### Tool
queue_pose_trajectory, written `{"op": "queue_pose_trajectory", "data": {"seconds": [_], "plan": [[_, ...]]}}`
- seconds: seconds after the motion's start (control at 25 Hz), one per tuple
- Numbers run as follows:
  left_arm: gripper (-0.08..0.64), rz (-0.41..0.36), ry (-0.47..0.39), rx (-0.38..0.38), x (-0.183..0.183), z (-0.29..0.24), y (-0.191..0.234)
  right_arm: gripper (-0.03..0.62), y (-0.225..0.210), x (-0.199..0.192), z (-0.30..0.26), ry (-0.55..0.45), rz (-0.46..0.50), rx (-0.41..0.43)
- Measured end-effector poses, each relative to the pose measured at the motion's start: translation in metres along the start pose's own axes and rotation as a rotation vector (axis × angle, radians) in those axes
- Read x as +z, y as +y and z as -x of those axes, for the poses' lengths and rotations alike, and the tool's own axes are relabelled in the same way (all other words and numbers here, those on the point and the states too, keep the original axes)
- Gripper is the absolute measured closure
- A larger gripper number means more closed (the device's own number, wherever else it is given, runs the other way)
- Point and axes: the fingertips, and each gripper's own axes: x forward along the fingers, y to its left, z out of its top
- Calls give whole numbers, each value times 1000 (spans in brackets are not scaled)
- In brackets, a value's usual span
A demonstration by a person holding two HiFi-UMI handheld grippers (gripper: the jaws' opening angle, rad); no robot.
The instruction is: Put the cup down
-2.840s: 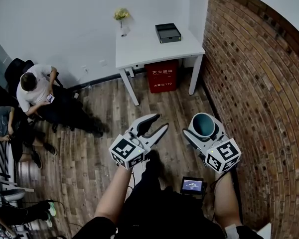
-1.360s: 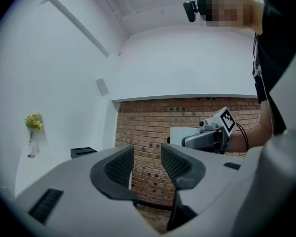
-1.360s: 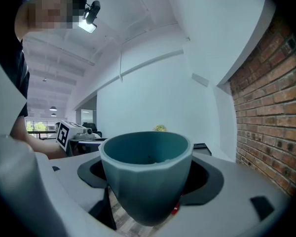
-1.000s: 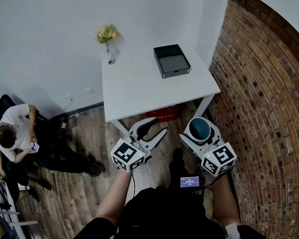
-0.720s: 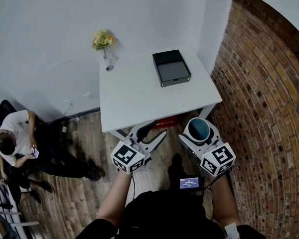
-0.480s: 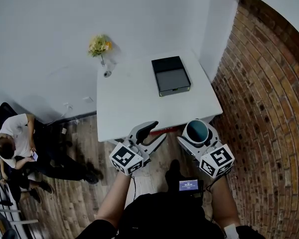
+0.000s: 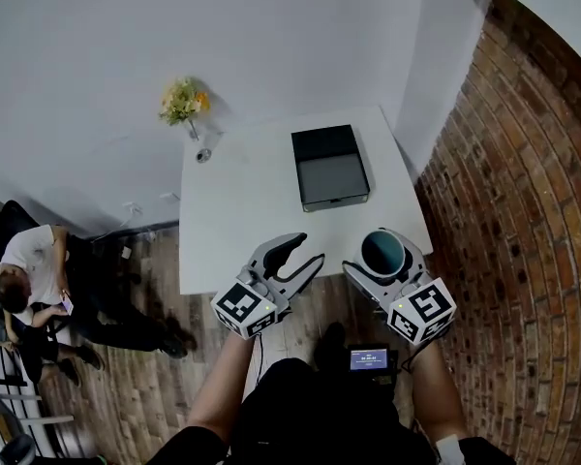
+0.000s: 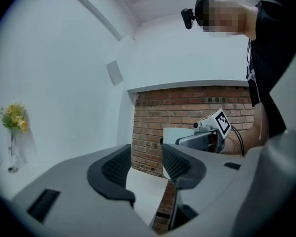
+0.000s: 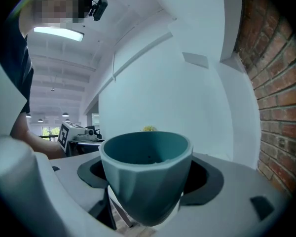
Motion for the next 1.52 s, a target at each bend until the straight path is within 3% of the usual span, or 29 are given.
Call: {"op": "queue_pose_trajectory", "data": {"seconds": [0.36,0.44,1.0,1.52], "plan": [[374,11,22,37,-2,-21,28,193,-25,0,-22,14,-11,33],[348,12,34,48,-3,-24,35,193,-28,1,-27,18,-11,33],[330,20,90,20,-18,-26,79,193,-35,1,-79,26,-3,18],[334,37,46,50,-20,-34,137,193,-63,-3,-150,34,30,24]]}}
